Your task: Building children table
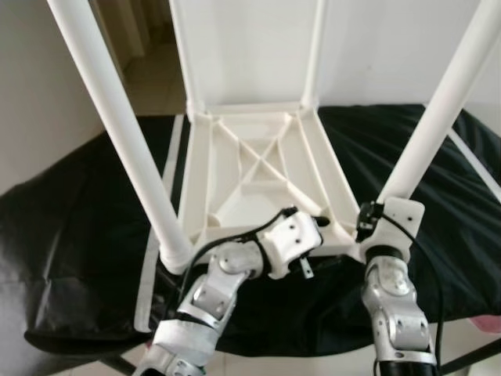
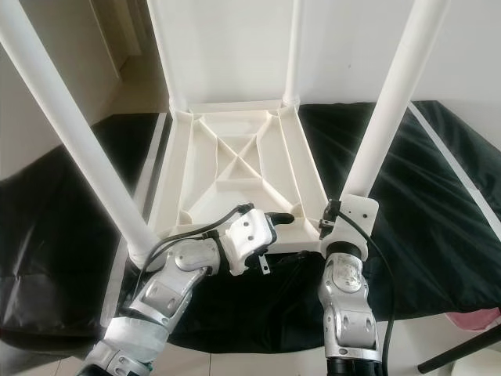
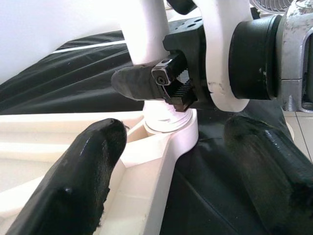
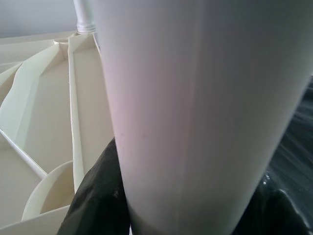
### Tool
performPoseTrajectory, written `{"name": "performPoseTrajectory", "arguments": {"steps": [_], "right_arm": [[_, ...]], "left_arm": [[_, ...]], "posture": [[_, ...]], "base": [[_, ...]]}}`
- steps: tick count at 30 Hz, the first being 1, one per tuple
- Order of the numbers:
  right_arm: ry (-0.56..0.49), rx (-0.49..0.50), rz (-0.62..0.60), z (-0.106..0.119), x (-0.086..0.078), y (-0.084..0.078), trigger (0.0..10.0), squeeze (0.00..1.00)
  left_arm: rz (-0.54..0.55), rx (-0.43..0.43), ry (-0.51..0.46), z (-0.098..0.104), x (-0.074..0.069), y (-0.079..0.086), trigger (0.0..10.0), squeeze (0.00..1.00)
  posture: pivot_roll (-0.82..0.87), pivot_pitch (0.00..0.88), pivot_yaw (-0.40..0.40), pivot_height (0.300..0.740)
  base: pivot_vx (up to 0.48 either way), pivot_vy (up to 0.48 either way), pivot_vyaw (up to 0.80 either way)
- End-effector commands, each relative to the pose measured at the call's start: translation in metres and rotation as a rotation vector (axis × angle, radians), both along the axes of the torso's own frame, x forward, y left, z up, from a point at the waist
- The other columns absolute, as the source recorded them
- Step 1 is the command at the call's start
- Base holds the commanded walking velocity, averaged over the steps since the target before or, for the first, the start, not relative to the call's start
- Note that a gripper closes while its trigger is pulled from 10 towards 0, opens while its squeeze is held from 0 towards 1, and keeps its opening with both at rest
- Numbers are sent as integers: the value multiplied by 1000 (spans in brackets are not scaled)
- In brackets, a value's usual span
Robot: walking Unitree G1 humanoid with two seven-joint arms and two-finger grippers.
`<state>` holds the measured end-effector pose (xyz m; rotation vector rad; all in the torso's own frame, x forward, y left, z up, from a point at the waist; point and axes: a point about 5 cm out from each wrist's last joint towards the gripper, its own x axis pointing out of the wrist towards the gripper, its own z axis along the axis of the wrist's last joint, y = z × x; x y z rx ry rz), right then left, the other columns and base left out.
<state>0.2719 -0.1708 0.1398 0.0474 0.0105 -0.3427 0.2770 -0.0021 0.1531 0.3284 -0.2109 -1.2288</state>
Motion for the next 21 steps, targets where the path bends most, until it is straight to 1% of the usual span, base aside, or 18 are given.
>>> {"name": "performPoseTrajectory", "arguments": {"steps": [1,4,5,10,16,19,20,21], "right_arm": [[102,58,2,-19,-5,8,10000,0],[102,56,-4,-18,-5,9,10000,0],[98,53,-6,-17,-4,8,10000,1000],[40,53,23,-9,-3,6,10000,1000],[20,47,59,-7,-4,6,10000,1000],[-24,17,96,-3,-6,-3,10000,1000],[-24,17,96,-3,-6,-3,10000,1000],[-33,10,121,-3,-7,-7,10000,1000]], "left_arm": [[122,-16,1,-2,7,5,10000,0],[125,-14,1,-3,7,5,10000,0],[126,-9,0,-3,7,6,10000,0],[128,-4,-3,-2,7,7,10000,0],[126,3,0,-4,7,9,10000,0],[122,11,4,-5,6,12,10000,0],[122,11,4,-5,6,12,10000,0],[118,15,5,-6,5,13,10000,0]], "posture": [[-129,0,23,740],[-128,0,23,740],[-123,0,22,740],[-122,0,24,740],[-124,0,32,740],[-125,4,35,740],[-125,4,35,740],[-125,4,35,740]], "base": [[0,0,0],[0,0,0],[0,0,0],[0,0,0],[0,0,0],[0,0,0],[0,0,0],[0,0,0]]}}
